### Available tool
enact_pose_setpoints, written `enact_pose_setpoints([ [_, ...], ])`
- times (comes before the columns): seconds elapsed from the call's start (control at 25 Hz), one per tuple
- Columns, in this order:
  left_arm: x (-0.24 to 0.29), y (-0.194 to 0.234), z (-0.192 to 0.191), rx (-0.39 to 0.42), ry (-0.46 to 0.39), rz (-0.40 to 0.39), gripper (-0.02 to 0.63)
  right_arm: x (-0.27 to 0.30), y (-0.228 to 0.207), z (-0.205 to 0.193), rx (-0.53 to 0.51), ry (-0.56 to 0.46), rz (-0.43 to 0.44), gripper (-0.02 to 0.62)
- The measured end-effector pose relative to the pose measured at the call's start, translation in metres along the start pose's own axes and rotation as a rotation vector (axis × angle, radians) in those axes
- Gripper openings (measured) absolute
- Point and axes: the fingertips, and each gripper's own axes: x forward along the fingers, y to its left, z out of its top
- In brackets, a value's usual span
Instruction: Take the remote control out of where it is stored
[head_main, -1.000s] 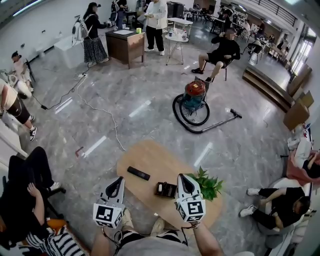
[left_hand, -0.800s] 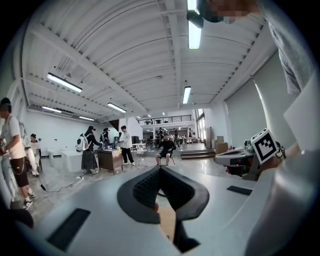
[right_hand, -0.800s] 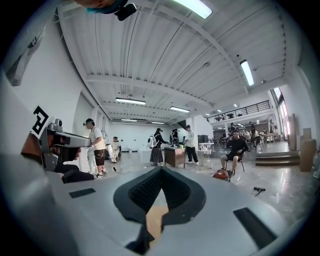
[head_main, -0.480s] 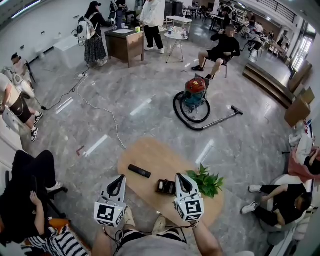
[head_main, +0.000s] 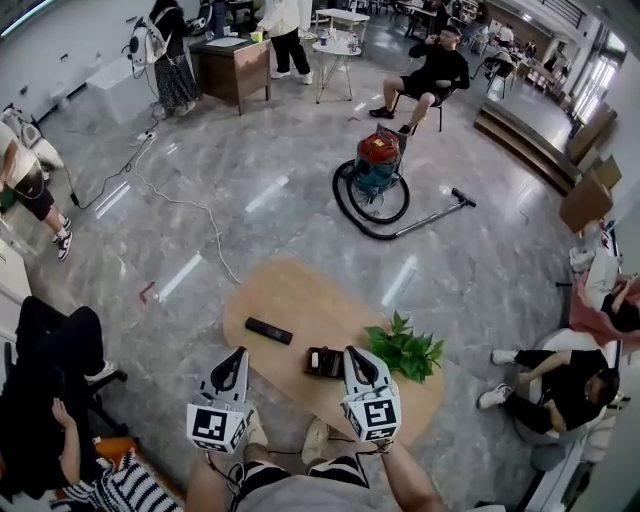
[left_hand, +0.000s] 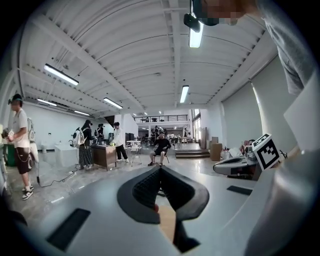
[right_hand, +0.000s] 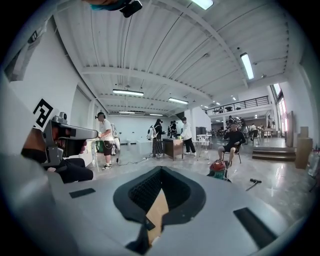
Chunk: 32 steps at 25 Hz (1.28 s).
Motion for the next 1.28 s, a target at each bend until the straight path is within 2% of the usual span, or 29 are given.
enact_pose_setpoints([
  [0.56, 0.032, 0.010, -0.092, -0.064, 0.131, -0.052, 0.005, 0.027, -0.003, -0.099, 0.103, 0.131, -0.056, 0.008],
  [1.28, 0.075, 0.022, -0.201, -0.094, 0.233, -0.124, 0.005, 0.063, 0.002, -0.232, 0.165, 0.283, -0.094, 0.007],
])
